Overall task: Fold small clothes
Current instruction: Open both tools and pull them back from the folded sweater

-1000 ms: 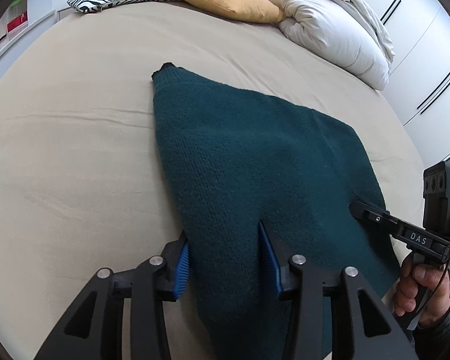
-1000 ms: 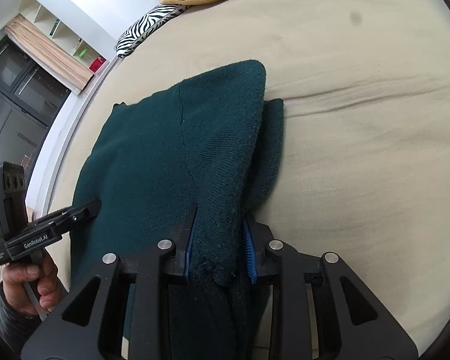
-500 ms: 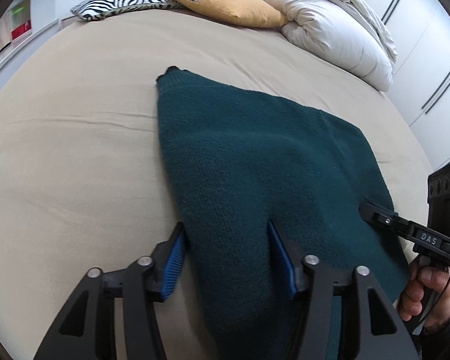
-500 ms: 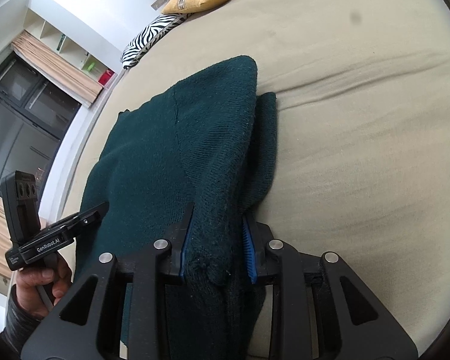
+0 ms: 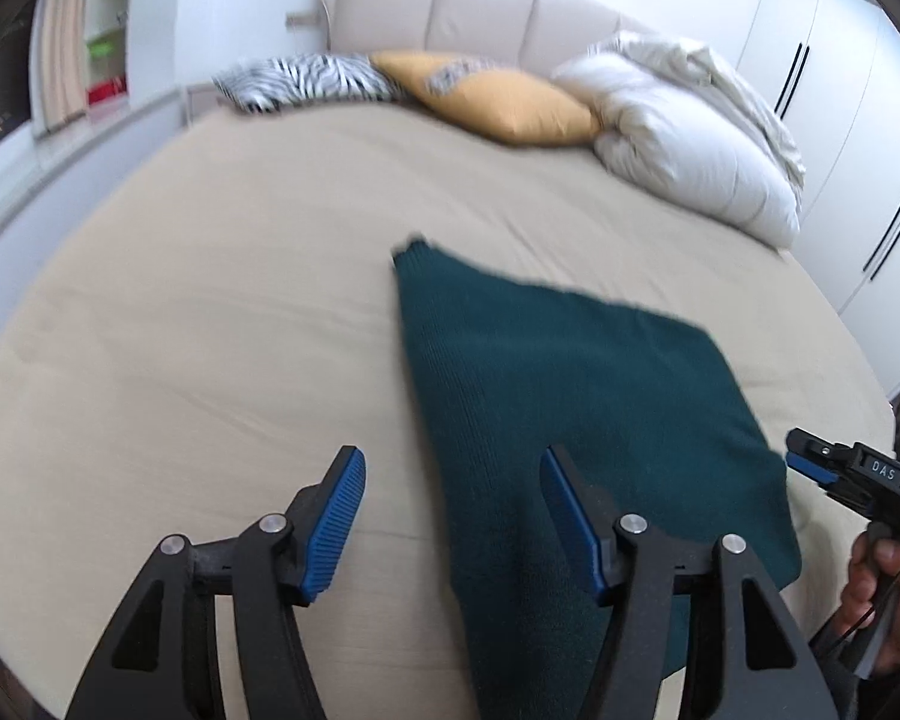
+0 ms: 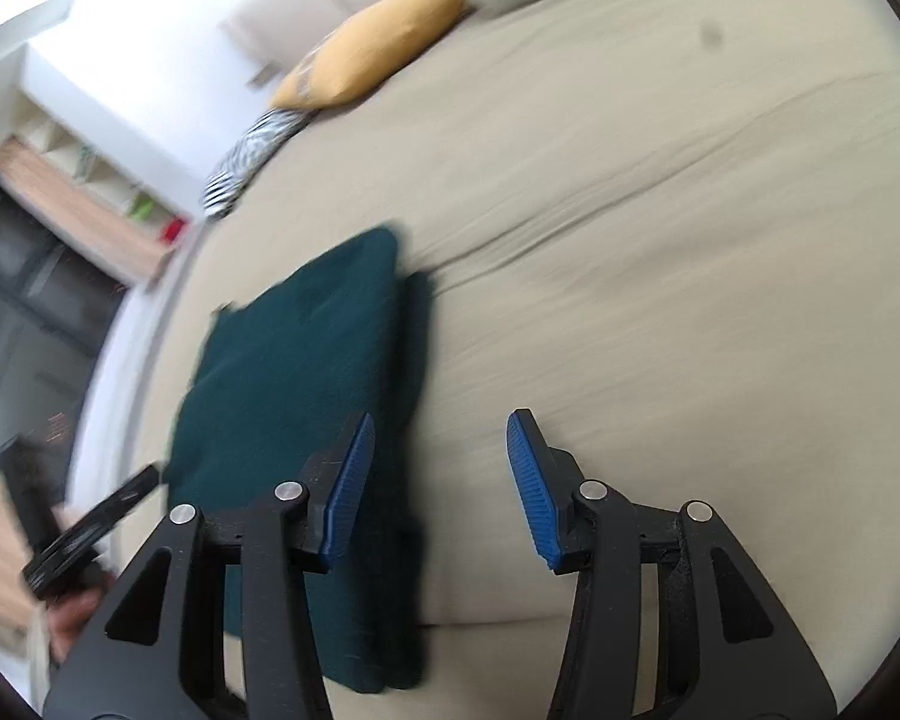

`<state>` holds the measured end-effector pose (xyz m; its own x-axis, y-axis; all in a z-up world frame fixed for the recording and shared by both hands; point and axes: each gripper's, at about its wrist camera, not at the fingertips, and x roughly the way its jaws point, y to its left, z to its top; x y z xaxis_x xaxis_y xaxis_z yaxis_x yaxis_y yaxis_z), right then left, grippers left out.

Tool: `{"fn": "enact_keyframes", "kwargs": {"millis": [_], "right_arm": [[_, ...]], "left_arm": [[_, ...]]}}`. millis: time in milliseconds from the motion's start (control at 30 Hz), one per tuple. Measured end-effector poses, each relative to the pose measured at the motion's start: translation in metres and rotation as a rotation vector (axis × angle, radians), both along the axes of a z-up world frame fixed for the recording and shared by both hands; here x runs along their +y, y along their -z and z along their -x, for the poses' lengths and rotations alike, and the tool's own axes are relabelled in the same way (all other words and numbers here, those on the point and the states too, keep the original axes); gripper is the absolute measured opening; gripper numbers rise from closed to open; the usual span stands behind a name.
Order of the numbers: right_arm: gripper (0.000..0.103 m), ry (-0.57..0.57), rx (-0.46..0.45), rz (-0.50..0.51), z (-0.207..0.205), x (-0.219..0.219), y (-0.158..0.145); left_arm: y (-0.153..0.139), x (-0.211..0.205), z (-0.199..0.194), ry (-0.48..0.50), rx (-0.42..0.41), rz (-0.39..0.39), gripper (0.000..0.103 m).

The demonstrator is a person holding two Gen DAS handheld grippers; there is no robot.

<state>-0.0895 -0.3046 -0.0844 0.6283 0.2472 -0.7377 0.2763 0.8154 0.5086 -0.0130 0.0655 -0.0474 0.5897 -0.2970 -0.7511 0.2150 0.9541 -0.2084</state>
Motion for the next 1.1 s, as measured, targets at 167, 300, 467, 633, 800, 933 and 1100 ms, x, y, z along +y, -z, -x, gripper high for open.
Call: {"fn": "enact_keyframes", "kwargs": {"millis": [167,300,467,633,800,933,1100], "right_arm": [[0.046,-0.052,-0.103,-0.006,0.001,0.013,-0.036],[0.046,-0.177,-0.15,-0.034,-0.008,0.046,-0.049],[0.046,-0.213,-0.082,-0.078,-0.011,0.064,-0.022],[0.044,-0.246,-0.056,-0.135,-0.003,0.065,0.013],[0.044,-0.241,-0.088,-0.119,0.015,0.061,0.009],[0.047,-0.147,-0.101,0.071,0.034,0.052,-0.019],[0.058,-0.052,-0.216,0.301,0.053,0.051,-0.073]], "left_arm": [[-0.024,-0.011,0.015,0.014,-0.125,-0.036,0.075],[-0.026,-0.027,0.024,0.068,-0.151,-0.038,0.078],[-0.015,-0.039,0.031,0.097,-0.144,-0.054,0.083],[-0.007,-0.046,0.046,0.097,-0.154,-0.09,0.083],[-0.03,-0.038,0.068,0.015,-0.309,-0.144,0.103],[-0.064,-0.033,0.088,-0.096,-0.478,-0.194,0.103],[-0.101,-0.031,0.108,-0.17,-0.619,-0.249,0.103]]}}
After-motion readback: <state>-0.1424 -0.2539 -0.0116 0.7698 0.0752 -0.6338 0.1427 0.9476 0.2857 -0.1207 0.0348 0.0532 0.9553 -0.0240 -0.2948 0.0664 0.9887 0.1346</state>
